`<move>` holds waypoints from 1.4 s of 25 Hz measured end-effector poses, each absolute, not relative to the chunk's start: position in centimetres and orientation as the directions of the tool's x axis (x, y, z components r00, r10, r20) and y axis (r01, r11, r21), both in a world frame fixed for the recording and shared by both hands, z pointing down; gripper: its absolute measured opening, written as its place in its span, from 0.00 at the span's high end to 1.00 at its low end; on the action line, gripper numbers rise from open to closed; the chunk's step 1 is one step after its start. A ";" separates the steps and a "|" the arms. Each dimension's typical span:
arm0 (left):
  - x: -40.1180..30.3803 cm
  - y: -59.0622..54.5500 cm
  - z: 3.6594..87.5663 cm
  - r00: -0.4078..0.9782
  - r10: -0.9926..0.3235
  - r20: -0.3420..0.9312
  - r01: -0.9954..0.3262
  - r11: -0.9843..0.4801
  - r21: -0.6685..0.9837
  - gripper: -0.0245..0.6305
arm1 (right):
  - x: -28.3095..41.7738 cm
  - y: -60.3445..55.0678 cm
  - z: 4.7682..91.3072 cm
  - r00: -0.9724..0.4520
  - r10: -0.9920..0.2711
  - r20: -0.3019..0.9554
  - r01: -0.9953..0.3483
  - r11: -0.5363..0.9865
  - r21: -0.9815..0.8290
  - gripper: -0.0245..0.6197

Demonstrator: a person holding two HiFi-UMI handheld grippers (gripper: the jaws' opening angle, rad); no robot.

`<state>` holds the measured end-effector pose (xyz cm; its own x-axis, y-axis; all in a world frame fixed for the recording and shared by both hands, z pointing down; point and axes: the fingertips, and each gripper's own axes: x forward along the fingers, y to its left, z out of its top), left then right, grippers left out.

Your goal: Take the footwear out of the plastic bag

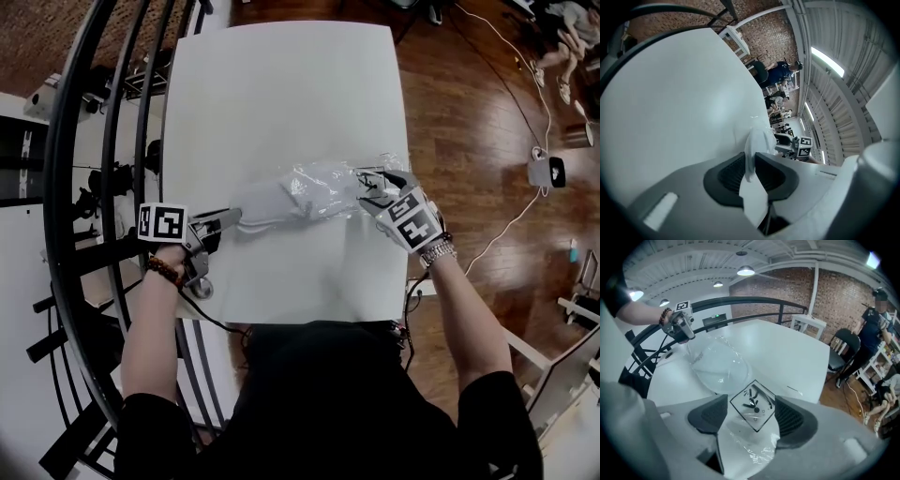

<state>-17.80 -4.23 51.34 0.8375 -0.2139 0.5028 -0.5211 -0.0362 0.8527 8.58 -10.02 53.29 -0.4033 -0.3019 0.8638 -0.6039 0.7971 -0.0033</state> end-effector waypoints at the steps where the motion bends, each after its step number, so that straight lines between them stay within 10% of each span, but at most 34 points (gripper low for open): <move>1: -18.2 -4.3 51.3 0.835 -0.228 0.501 -0.520 -0.028 0.854 0.83 | 8.9 -10.3 53.4 -0.389 -0.312 0.867 -0.624 0.782 0.001 0.50; 30: -30.8 -6.6 51.2 0.524 -0.747 0.409 -0.442 0.172 0.881 0.84 | 11.5 -14.0 53.8 -0.136 -0.518 0.844 -0.948 0.315 0.041 0.50; 35: -30.8 -6.5 51.7 0.511 -0.684 0.520 -0.616 0.131 0.777 0.63 | 9.5 -14.1 52.5 -0.176 -0.528 0.831 -0.925 0.377 0.044 0.50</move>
